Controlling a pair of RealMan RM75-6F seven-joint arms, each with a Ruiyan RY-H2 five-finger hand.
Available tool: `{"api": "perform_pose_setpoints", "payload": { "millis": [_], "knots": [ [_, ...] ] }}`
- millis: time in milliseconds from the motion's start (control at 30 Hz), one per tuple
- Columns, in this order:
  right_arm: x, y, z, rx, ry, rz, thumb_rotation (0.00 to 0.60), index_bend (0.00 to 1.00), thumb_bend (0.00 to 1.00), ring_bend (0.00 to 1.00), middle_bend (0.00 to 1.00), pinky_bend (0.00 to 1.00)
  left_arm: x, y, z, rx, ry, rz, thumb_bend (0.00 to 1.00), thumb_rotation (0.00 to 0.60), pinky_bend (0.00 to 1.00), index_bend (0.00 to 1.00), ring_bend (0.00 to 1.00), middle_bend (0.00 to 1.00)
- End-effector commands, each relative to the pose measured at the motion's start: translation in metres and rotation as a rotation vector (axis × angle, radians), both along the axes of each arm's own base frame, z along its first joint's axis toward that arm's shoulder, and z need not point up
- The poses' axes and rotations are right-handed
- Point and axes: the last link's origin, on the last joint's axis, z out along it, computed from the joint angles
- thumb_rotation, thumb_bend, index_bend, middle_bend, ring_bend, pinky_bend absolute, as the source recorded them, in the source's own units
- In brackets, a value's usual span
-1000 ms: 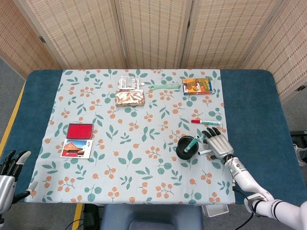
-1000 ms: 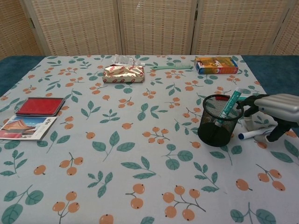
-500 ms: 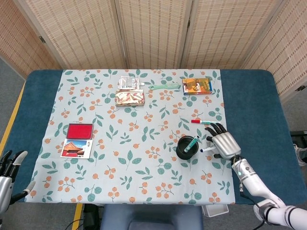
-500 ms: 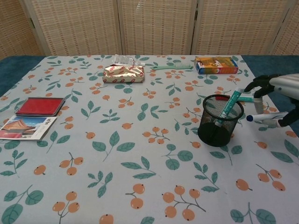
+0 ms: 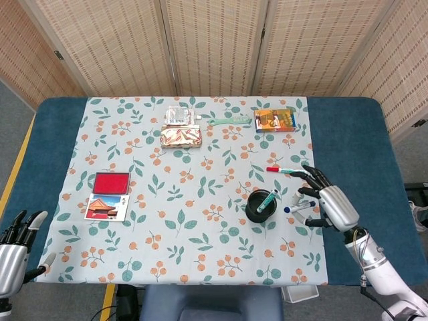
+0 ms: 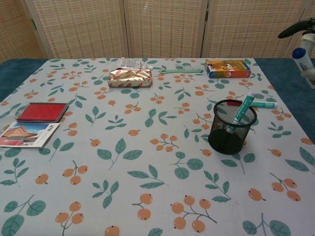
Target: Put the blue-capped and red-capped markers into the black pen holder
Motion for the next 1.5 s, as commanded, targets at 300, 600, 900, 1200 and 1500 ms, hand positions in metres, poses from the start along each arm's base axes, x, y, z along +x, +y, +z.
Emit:
{"api": "perform_pose_setpoints", "payload": {
  "millis": [300, 600, 900, 1200, 1500],
  "knots": [
    [0.056, -0.014, -0.074, -0.005, -0.303, 0.0, 0.6, 0.6, 0.32, 0.01, 0.15, 0.0, -0.002, -0.003, 0.008, 0.007, -0.024, -0.001, 0.27, 0.6, 0.26, 0.08, 0.03, 0.17],
    [0.045, -0.024, -0.105, 0.015, -0.373, -0.085, 0.6, 0.6, 0.32, 0.01, 0.15, 0.0, -0.001, -0.003, 0.009, 0.007, -0.028, -0.003, 0.27, 0.6, 0.26, 0.08, 0.03, 0.17],
    [0.033, -0.028, -0.125, 0.026, -0.329, -0.108, 0.6, 0.6, 0.33, 0.01, 0.15, 0.0, -0.001, -0.004, 0.011, 0.018, -0.033, -0.004, 0.27, 0.6, 0.26, 0.08, 0.03, 0.17],
    [0.026, -0.027, -0.122, 0.015, -0.247, -0.082, 0.6, 0.08, 0.24, 0.0, 0.0, 0.0, -0.001, -0.003, 0.01, 0.015, -0.029, -0.007, 0.27, 0.6, 0.26, 0.08, 0.03, 0.17],
    [0.025, -0.021, -0.057, -0.116, -0.215, -0.029, 0.6, 0.0, 0.21, 0.0, 0.0, 0.0, -0.002, -0.003, 0.01, 0.019, -0.027, -0.002, 0.27, 0.6, 0.26, 0.08, 0.03, 0.17]
  ]
}}
